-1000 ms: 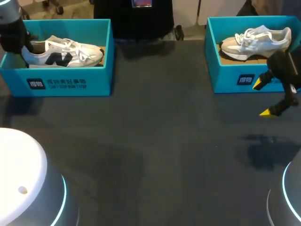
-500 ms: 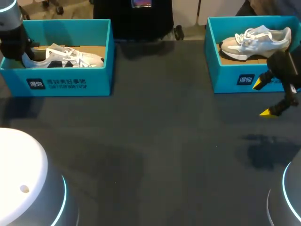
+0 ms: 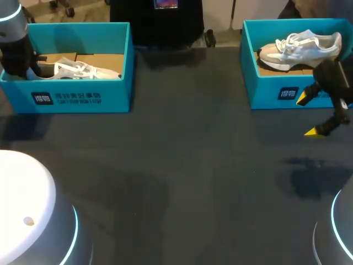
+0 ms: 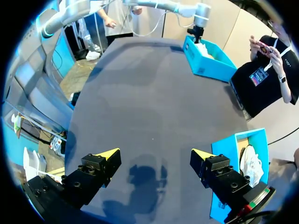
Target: Take the shoe out of the shoebox, open the shoe tongue, remove and reinsert the insole, then place the shoe into the shoebox
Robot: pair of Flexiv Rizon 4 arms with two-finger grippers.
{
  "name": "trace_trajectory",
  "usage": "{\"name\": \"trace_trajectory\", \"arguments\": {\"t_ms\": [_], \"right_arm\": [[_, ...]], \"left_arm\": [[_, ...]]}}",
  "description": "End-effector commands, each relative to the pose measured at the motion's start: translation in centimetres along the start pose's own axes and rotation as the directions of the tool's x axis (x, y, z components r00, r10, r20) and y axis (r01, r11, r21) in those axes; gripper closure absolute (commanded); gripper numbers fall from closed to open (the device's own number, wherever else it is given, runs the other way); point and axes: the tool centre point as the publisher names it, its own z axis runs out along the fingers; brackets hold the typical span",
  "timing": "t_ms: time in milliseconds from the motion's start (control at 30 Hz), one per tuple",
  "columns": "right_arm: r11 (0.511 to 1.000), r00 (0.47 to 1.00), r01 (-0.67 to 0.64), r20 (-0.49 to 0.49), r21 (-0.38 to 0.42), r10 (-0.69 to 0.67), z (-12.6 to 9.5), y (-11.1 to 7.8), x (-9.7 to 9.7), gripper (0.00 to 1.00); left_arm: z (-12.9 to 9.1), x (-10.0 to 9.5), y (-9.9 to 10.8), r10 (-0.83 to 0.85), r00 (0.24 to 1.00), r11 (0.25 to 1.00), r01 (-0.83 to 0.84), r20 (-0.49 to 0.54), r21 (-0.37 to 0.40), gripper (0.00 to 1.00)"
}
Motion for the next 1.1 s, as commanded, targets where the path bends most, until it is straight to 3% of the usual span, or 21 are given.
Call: {"name": "trace_trajectory", "arguments": {"t_ms": [33,500,767,867,900,967,1100], "right_arm": [[1.000,1.000,0.000,0.001,0.002,0.000,0.1,0.0,0.0,0.00],[1.000,1.000,0.000,0.001,0.002,0.000,0.1,0.0,0.0,0.00],[1.000,1.000,0.000,0.001,0.002,0.000,0.1,0.0,0.0,0.00],[1.000,1.000,0.000,0.001,0.002,0.000,0.1,0.0,0.0,0.00],[1.000,1.000,0.000,0.001,0.002,0.000,0.1,0.0,0.0,0.00],[1.000,1.000,0.000,0.001,0.002,0.000,0.1,0.0,0.0,0.00],[1.000,1.000,0.000,0.001,0.002,0.000,0.1,0.0,0.0,0.00]], "left_arm": [[0.2,0.1,-0.2,0.014,1.000,1.000,-0.014,0.002,0.009,1.00],[1.8,-0.2,-0.6,0.046,0.999,0.996,-0.044,-0.014,0.078,1.00],[1.9,-0.3,-1.2,0.059,0.998,0.995,-0.057,-0.025,0.083,0.52],[1.3,-0.4,-1.6,0.065,0.998,0.995,-0.063,-0.019,0.081,0.31],[1.1,-0.4,-1.6,0.068,0.998,0.995,-0.066,-0.016,0.080,0.19],[0.7,-0.4,-1.7,0.069,0.997,0.995,-0.068,-0.014,0.078,0.04],[-0.1,-0.4,-1.8,0.076,0.997,0.994,-0.075,-0.002,0.076,0.00]]}}
